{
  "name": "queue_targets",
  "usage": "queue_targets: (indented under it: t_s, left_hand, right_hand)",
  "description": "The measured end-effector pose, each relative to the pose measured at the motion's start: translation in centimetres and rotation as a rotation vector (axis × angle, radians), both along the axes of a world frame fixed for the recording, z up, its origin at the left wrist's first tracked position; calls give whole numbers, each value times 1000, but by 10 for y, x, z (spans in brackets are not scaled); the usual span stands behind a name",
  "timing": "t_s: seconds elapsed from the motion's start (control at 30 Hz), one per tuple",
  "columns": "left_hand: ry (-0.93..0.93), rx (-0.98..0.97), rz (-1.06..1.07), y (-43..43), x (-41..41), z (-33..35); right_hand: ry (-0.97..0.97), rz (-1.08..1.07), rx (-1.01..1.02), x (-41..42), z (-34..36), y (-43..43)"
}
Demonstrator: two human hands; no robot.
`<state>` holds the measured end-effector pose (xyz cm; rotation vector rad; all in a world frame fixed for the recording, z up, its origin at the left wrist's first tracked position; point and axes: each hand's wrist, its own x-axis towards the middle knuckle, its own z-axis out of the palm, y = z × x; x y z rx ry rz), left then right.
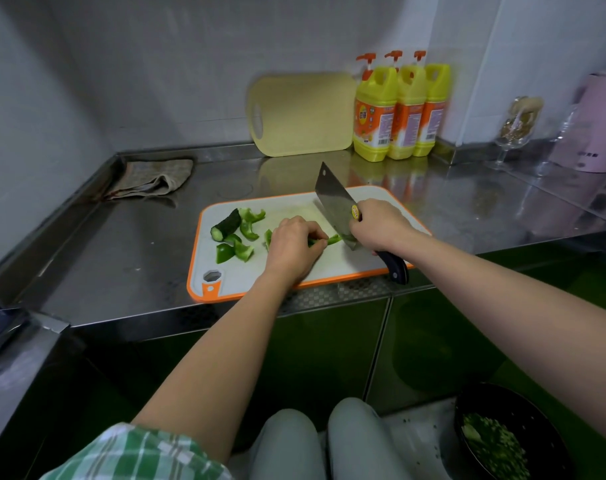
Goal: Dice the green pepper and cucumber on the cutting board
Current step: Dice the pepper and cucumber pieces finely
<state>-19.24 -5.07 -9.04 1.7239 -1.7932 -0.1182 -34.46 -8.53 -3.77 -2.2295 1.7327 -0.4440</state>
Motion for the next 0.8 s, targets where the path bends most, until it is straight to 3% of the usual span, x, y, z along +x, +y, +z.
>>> queue_targets:
  t_s: [0.13, 0.27, 0.57, 0.67, 0.8]
  left_hand:
    - [-8, -2, 6, 0, 0, 0]
    - [-16, -1, 6, -2, 1, -1]
    - [-13, 6, 6, -1, 0, -1]
    - [-2, -5, 14, 0, 0, -1]
    - [0, -9, 19, 0, 0, -1]
  right_hand:
    - [-36, 14, 63, -4, 12, 3]
    - [98, 52, 158, -2, 22, 12]
    - [28, 21, -3, 3, 3, 6]
    - [-12, 32, 54, 0, 11, 9]
    - [111, 59, 135, 1, 26, 16]
